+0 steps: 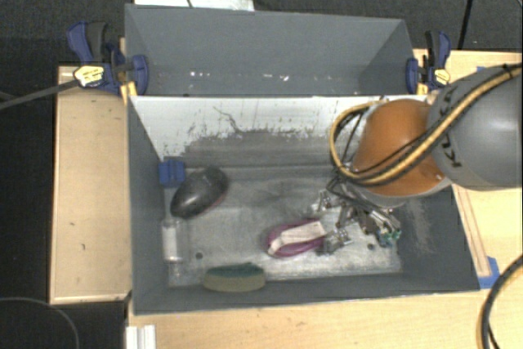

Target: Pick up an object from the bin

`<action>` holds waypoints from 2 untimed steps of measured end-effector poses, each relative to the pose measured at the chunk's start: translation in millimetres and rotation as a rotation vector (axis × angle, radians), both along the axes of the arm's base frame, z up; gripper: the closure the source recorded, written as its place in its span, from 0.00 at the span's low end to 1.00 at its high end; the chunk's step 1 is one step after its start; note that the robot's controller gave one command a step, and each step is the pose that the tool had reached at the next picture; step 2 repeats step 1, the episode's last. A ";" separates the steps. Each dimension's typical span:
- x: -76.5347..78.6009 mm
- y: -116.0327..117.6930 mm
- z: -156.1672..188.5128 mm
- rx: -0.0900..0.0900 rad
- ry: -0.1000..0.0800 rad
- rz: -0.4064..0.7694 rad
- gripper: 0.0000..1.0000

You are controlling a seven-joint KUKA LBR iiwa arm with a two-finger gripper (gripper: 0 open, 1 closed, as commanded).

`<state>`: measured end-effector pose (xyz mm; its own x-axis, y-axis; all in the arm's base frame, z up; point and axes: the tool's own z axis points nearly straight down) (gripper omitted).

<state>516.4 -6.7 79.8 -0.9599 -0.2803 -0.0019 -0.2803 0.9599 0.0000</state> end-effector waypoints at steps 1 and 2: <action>22.6 9.4 144.8 -0.002 -0.007 0.453 1.00; 22.6 9.4 144.8 -0.002 -0.007 0.453 1.00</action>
Offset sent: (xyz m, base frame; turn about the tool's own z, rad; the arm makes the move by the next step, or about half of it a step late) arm 0.0209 0.0091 0.1422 -0.4545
